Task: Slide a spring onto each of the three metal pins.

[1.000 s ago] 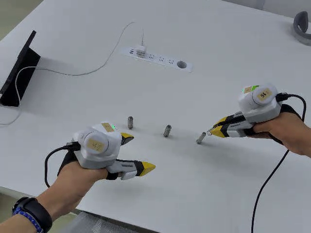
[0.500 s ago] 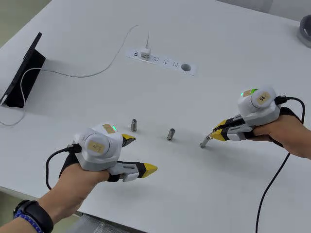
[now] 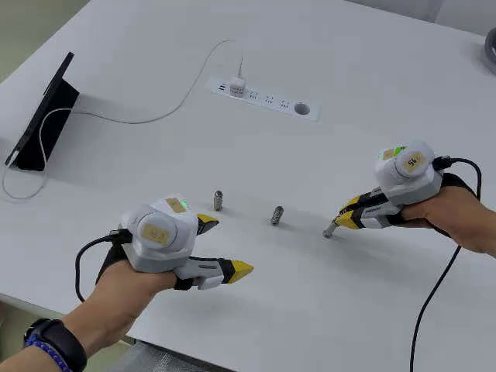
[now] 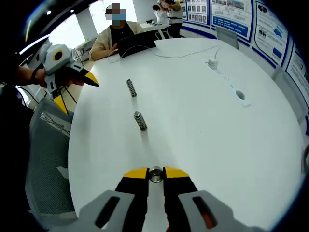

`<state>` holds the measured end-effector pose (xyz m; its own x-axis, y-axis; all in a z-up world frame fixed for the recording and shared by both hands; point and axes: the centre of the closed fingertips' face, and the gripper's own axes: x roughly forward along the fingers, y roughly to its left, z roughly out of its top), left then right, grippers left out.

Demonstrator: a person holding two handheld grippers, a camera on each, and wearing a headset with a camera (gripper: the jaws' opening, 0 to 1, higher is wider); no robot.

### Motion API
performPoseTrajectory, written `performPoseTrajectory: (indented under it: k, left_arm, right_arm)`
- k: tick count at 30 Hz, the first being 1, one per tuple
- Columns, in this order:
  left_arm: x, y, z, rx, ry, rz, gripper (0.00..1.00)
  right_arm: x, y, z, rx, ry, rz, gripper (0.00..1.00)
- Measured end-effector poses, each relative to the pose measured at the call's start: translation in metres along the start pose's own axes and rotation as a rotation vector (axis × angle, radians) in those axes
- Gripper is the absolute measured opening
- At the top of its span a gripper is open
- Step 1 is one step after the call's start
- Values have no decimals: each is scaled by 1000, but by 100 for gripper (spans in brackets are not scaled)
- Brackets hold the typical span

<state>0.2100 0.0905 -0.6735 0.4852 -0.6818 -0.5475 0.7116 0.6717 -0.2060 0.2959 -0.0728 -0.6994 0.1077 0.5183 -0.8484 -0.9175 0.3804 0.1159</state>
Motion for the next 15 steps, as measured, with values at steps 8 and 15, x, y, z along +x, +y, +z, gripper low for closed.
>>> performPoseTrajectory:
  k: [8, 15]
  left_arm:
    - [-1, 0, -2, 0, 4, 2, 61]
    - [-3, 3, -1, -5, 2, 7, 61]
  right_arm:
    - [7, -1, -1, -15, 11, 1, 13]
    - [15, 0, -6, -24, 27, 4, 13]
